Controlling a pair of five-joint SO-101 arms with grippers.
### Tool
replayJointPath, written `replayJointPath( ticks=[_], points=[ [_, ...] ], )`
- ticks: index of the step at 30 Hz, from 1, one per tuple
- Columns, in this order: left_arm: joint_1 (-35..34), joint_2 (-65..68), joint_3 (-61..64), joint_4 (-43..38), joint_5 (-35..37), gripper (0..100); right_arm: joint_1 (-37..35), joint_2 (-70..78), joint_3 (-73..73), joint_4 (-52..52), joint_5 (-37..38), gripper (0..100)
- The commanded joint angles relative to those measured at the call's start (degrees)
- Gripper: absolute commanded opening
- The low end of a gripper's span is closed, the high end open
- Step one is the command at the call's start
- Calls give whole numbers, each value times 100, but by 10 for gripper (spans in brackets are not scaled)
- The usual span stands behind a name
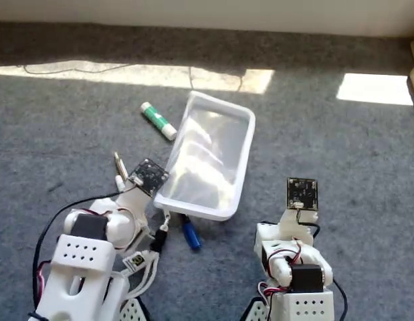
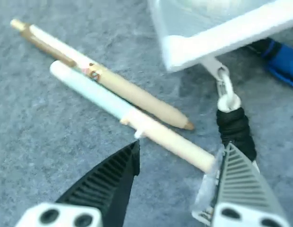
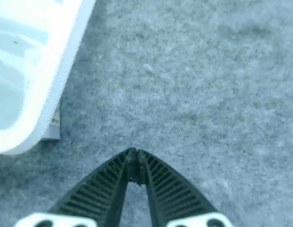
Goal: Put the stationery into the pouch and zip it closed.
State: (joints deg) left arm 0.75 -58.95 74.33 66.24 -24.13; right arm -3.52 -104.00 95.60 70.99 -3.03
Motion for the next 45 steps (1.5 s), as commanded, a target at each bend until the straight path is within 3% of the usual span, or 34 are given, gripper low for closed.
replayJointPath(
  ticks=[1, 9, 16, 21, 27, 32, 36, 45],
  points=[
    [971, 22, -110, 35, 431, 260, 57, 22, 708, 13, -53, 6],
    [1763, 31, -910, 97, 1152, 263, 57, 22, 708, 13, -53, 6],
    [620, 31, -2290, 1196, 501, 263, 57, 22, 708, 13, -53, 5],
    [-286, 40, -2149, 1248, -246, 263, 57, 22, 708, 13, -53, 5],
    [-391, 40, -1200, 668, -308, 252, 57, 22, 708, 13, -53, 5],
    [-391, 40, -884, 369, -308, 164, 57, 22, 708, 13, -53, 5],
    [-207, 31, -892, 360, -44, 133, 57, 22, 708, 13, -53, 5],
    [1156, 391, -831, 325, 571, 31, 57, 22, 708, 13, -53, 5]
  ],
)
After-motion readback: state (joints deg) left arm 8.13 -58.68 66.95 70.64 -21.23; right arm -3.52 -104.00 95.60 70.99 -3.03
